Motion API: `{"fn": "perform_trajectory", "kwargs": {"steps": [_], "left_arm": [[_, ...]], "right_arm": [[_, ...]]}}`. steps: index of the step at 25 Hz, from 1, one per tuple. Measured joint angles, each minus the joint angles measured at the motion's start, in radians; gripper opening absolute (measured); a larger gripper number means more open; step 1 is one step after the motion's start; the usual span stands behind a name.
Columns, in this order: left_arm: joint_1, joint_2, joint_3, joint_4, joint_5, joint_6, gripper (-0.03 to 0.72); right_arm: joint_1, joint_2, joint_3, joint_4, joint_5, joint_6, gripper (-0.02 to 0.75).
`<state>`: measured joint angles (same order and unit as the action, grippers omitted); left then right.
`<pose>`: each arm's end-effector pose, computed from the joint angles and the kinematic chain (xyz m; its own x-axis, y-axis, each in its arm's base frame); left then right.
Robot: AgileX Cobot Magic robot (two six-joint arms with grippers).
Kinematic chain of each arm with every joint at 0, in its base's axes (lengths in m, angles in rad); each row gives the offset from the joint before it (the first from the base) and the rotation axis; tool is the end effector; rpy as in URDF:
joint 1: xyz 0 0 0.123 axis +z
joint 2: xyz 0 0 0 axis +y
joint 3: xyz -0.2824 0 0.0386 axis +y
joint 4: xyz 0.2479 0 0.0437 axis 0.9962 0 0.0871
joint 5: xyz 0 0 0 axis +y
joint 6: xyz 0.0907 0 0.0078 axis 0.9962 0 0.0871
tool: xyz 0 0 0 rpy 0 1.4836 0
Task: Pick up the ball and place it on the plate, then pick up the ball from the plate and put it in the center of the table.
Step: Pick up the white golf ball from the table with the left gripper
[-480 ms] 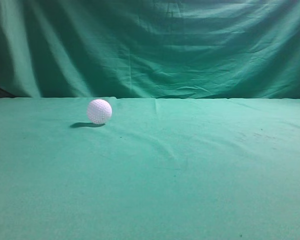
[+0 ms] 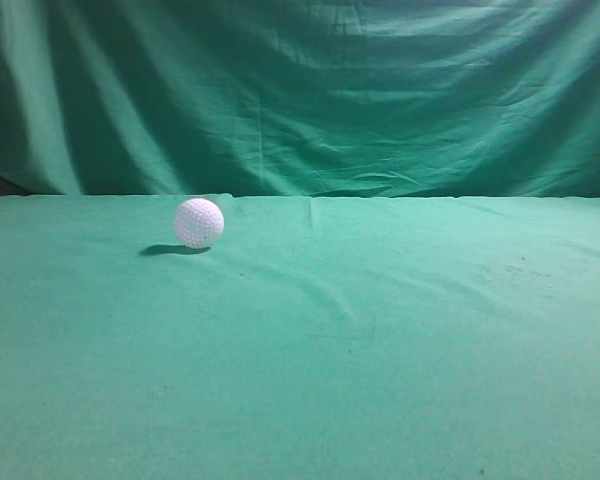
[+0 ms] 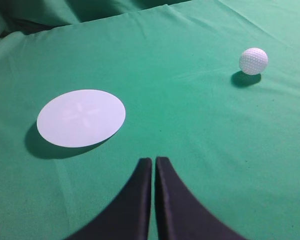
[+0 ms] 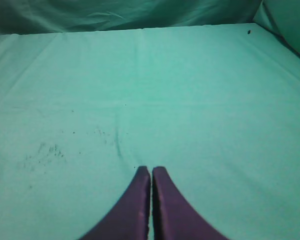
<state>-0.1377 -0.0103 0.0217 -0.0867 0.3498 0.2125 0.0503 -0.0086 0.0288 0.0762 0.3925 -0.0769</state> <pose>0.0523 -0.0100 0.1749 -0.2430 0.1655 -0.9558 0.1990 0.9729 0.1179 0.0520 0.0053 0.1687 -0.3179 -0.0225 -0.9479 -0.0799 0.9968 0.0031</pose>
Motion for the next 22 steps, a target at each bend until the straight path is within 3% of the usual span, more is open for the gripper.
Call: {"fn": "perform_trajectory", "kwargs": {"steps": [16,22], "left_arm": [[0.000,0.000,0.000,-0.001,-0.018,0.000,0.000],[0.000,0.000,0.000,-0.182,-0.335,0.000,0.000]], "right_arm": [[0.000,0.000,0.000,0.000,0.000,0.000,0.000],[0.000,0.000,0.000,0.000,0.000,0.000,0.000]]}}
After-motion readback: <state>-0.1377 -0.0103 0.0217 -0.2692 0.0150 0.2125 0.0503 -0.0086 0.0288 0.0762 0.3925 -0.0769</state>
